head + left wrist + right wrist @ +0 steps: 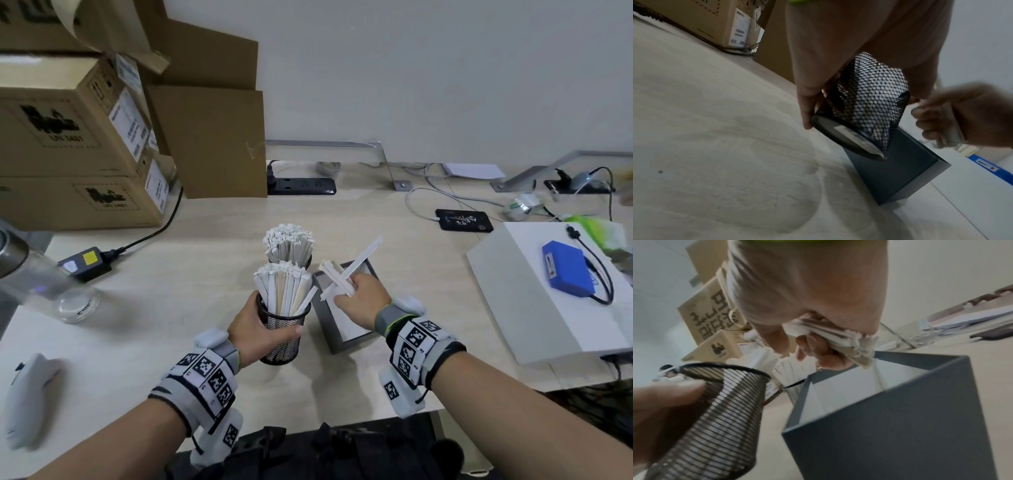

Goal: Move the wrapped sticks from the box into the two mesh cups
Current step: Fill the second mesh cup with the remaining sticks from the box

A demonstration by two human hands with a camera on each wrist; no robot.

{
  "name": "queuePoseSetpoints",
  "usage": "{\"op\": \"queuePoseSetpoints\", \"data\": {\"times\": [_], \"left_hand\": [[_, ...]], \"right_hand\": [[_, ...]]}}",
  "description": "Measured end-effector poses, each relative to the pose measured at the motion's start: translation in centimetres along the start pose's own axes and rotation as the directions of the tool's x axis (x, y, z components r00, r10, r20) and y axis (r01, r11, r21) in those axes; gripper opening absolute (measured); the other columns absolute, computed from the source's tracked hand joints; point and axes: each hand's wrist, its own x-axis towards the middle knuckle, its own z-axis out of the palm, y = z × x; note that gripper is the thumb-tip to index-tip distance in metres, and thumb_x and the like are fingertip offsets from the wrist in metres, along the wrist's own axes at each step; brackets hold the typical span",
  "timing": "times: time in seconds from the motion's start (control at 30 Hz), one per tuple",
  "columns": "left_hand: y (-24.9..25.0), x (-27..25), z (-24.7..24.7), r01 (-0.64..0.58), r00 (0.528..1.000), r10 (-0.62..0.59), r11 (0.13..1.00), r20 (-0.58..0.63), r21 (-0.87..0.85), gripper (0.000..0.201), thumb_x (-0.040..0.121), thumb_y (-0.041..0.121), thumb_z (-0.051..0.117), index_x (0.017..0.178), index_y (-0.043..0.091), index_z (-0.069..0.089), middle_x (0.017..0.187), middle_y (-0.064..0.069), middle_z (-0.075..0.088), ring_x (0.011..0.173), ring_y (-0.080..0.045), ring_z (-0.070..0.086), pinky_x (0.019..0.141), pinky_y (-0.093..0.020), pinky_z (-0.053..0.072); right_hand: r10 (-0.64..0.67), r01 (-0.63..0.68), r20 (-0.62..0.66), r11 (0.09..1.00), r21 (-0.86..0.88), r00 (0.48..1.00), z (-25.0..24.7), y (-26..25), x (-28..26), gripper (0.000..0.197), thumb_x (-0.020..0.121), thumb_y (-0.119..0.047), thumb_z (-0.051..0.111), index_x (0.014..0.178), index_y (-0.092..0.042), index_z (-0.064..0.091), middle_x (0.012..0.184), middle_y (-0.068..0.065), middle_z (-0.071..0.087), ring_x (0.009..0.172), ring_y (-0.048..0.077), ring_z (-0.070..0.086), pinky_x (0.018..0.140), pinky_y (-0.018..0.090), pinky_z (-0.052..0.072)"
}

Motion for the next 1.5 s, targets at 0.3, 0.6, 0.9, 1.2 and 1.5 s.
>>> {"op": "queuePoseSetpoints", "data": {"times": [0.3,0.6,0.9,1.2,1.5], "left_hand": [[0.1,0.2,0.1,-0.019,0.999,0.013,0.992,0.043,0.128,0.092,0.046,0.048,0.088,0.125,0.028,0.045,0.112,0.009,0.065,0.103,-0.012,0.063,0.09,-0.031,0.049],[0.3,0.3,-0.9,-0.046,0.999,0.045,0.993,0.009,0.112,0.086,0.041,0.055,0.083,0.115,0.03,0.049,0.102,0.014,0.068,0.097,-0.009,0.066,0.085,-0.03,0.052],[0.7,0.2,-1.7,-0.094,0.995,0.097,0.961,-0.001,0.26,0.097,0.04,0.061,0.08,0.124,0.025,0.048,0.108,0.008,0.067,0.1,-0.016,0.063,0.085,-0.032,0.05],[1.1,0.6,-0.5,-0.109,0.994,0.098,0.894,0.048,0.434,0.077,0.046,0.055,0.082,0.11,0.029,0.048,0.094,0.008,0.067,0.084,-0.019,0.065,0.07,-0.032,0.051],[-0.2,0.9,-1.1,-0.038,0.999,0.037,0.998,0.018,0.047,0.096,0.042,0.055,0.089,0.127,0.027,0.054,0.113,0.011,0.07,0.105,-0.005,0.064,0.095,-0.034,0.052]], "right_hand": [[-0.075,0.086,-0.125,0.993,0.086,0.989,0.7,-3.6,-1.0,0.064,0.073,-0.071,0.057,0.06,-0.009,0.061,0.051,-0.001,0.048,0.05,0.021,0.043,0.052,0.032,0.038],[-0.298,0.26,-0.056,0.898,-0.355,0.953,1.1,-5.6,-1.9,0.062,0.066,-0.074,0.059,0.115,-0.036,0.055,0.09,-0.009,0.066,0.089,0.017,0.064,0.062,0.024,0.038],[-0.372,0.386,0.262,0.312,-0.868,0.89,0.5,-6.2,-1.4,0.036,0.088,-0.01,0.045,0.122,-0.008,0.057,0.116,0.012,0.057,0.1,0.032,0.06,0.08,0.036,0.04],[-0.452,0.55,0.473,0.047,-0.834,0.756,4.3,-8.0,-1.6,0.015,0.066,-0.017,0.058,0.054,-0.017,0.067,0.052,-0.006,0.063,0.048,0.016,0.059,0.051,0.024,0.035],[-0.759,0.552,0.156,0.3,-0.778,0.632,-0.3,-8.8,-1.2,0.055,0.069,-0.008,0.052,0.123,-0.016,0.055,0.127,0.013,0.056,0.122,0.034,0.049,0.111,0.053,0.025]]}}
